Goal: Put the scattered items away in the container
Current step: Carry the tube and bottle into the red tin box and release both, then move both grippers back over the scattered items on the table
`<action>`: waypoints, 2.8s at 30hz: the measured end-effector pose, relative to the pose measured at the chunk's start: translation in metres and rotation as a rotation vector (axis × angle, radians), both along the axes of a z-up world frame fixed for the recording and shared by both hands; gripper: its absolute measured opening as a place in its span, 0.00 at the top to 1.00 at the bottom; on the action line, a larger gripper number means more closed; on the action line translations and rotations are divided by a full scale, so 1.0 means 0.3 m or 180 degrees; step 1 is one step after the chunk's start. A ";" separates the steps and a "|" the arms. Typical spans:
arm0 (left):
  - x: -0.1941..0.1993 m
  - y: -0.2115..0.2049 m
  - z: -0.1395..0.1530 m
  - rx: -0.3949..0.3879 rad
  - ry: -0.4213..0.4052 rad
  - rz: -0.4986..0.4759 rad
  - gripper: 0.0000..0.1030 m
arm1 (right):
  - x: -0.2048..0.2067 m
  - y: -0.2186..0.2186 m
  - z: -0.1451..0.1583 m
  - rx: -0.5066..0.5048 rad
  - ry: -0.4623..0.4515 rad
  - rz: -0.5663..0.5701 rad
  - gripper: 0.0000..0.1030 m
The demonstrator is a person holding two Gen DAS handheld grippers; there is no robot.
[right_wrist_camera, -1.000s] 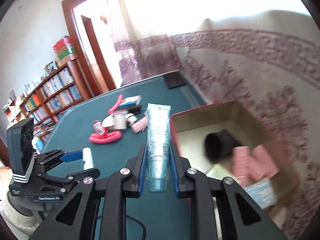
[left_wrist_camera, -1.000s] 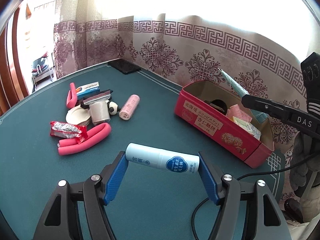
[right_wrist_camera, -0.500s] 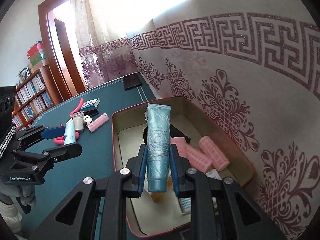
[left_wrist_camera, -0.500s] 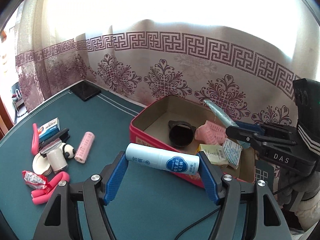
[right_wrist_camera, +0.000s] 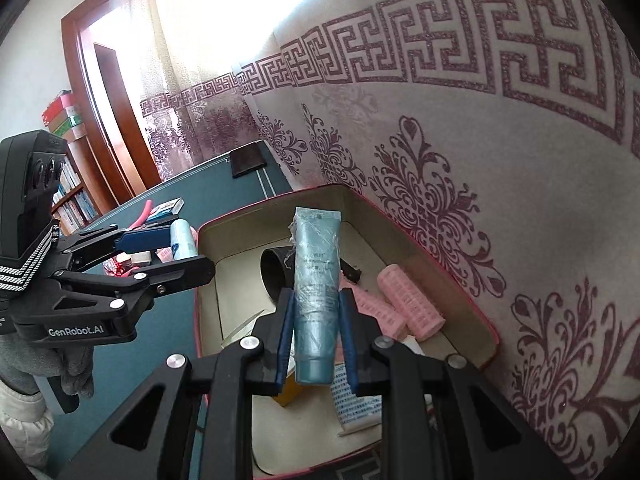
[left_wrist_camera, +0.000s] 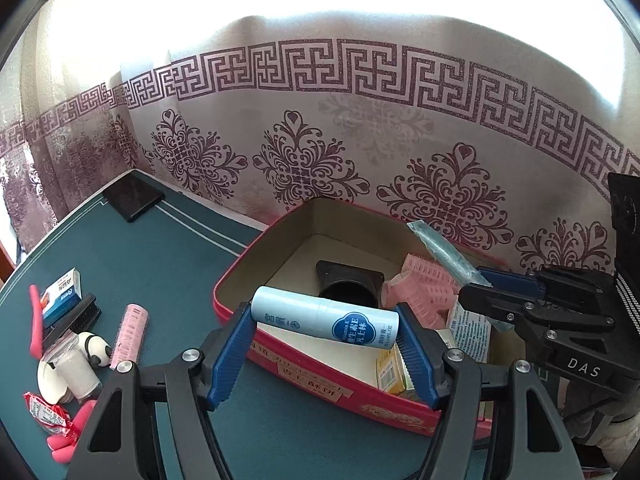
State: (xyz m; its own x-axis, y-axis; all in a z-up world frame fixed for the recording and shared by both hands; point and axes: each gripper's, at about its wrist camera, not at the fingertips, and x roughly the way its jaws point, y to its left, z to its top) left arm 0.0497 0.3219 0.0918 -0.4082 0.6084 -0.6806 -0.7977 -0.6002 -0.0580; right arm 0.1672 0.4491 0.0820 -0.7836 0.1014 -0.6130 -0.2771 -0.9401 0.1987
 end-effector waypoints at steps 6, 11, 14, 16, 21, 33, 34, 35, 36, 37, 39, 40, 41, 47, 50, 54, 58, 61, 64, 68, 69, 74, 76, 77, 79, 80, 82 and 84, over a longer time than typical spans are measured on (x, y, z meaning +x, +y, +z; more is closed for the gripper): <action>-0.035 0.027 -0.032 -0.0055 -0.0100 0.0010 0.21 | -0.013 0.015 -0.016 -0.0067 -0.0037 -0.0035 0.77; -0.061 0.007 -0.038 -0.0027 -0.0179 0.0108 0.21 | -0.018 0.037 -0.024 -0.0192 -0.0080 -0.0110 0.75; -0.072 -0.014 -0.034 -0.0001 -0.0202 0.0156 0.21 | -0.026 0.036 -0.027 -0.0205 -0.0103 -0.0114 0.75; -0.076 -0.026 -0.032 0.0015 -0.0217 0.0182 0.21 | -0.031 0.030 -0.027 -0.0196 -0.0108 -0.0105 0.75; -0.075 -0.049 -0.027 0.0032 -0.0248 0.0226 0.21 | -0.032 0.018 -0.023 -0.0169 -0.0111 -0.0105 0.75; -0.069 -0.131 -0.033 0.0069 -0.0310 0.0408 0.21 | -0.048 -0.033 -0.010 -0.0201 -0.0116 -0.0004 0.41; -0.069 -0.142 -0.035 0.0073 -0.0317 0.0431 0.21 | -0.048 -0.041 -0.008 -0.0191 -0.0102 0.0008 0.36; -0.069 -0.155 -0.038 0.0078 -0.0324 0.0456 0.21 | -0.050 -0.052 -0.006 -0.0168 -0.0090 0.0025 0.36; -0.070 -0.172 -0.041 0.0086 -0.0333 0.0490 0.21 | -0.054 -0.064 -0.004 -0.0146 -0.0087 0.0056 0.36; -0.072 -0.186 -0.042 0.0090 -0.0340 0.0518 0.21 | -0.057 -0.075 -0.002 -0.0139 -0.0086 0.0088 0.36; -0.076 -0.221 -0.048 0.0104 -0.0352 0.0592 0.21 | -0.067 -0.098 -0.002 -0.0134 -0.0090 0.0152 0.36; -0.078 -0.241 -0.050 0.0112 -0.0359 0.0634 0.21 | -0.072 -0.109 -0.003 -0.0135 -0.0094 0.0179 0.36; -0.081 -0.261 -0.052 0.0121 -0.0364 0.0676 0.21 | -0.077 -0.120 -0.005 -0.0138 -0.0098 0.0205 0.36; -0.113 -0.398 -0.063 0.0141 -0.0386 0.0974 0.21 | -0.113 -0.196 -0.004 -0.0135 -0.0108 0.0365 0.34; -0.136 -0.476 -0.079 0.0077 -0.0378 0.1192 0.21 | -0.124 -0.233 -0.006 -0.0122 -0.0117 0.0463 0.32; -0.167 -0.596 -0.099 0.0068 -0.0415 0.1479 0.21 | -0.147 -0.286 -0.011 -0.0117 -0.0141 0.0603 0.31; -0.189 -0.703 -0.112 0.0100 -0.0439 0.1689 0.21 | -0.169 -0.336 -0.015 -0.0112 -0.0164 0.0719 0.28; -0.209 -0.760 -0.119 0.0117 -0.0454 0.1822 0.21 | -0.182 -0.376 -0.012 -0.0114 -0.0158 0.0828 0.27; -0.226 -0.804 -0.124 0.0134 -0.0449 0.1906 0.21 | -0.194 -0.420 -0.015 -0.0091 -0.0164 0.0935 0.27; -0.254 -0.834 -0.131 0.0112 -0.0445 0.1954 0.21 | -0.214 -0.463 -0.028 -0.0102 -0.0210 0.1048 0.27; -0.263 -0.836 -0.134 0.0116 -0.0460 0.1960 0.21 | -0.218 -0.471 -0.032 -0.0112 -0.0226 0.1067 0.27; -0.321 -0.839 -0.158 0.0216 -0.0613 0.2032 0.21 | -0.240 -0.491 -0.058 -0.0176 -0.0295 0.1125 0.27; -0.344 -0.819 -0.168 0.0197 -0.0633 0.2032 0.21 | -0.248 -0.499 -0.069 -0.0187 -0.0325 0.1141 0.27; -0.351 -0.808 -0.173 0.0181 -0.0628 0.2016 0.21 | -0.252 -0.501 -0.075 -0.0193 -0.0339 0.1151 0.27; -0.371 -0.786 -0.187 0.0136 -0.0627 0.2015 0.21 | -0.259 -0.507 -0.085 -0.0202 -0.0364 0.1165 0.27; -0.383 -0.778 -0.196 0.0124 -0.0642 0.2025 0.21 | -0.262 -0.510 -0.087 -0.0206 -0.0375 0.1168 0.27; -0.402 -0.777 -0.211 0.0076 -0.0636 0.2093 0.21 | -0.267 -0.511 -0.095 -0.0221 -0.0393 0.1169 0.27; -0.422 -0.786 -0.225 0.0061 -0.0656 0.2154 0.18 | -0.274 -0.511 -0.103 -0.0240 -0.0413 0.1171 0.27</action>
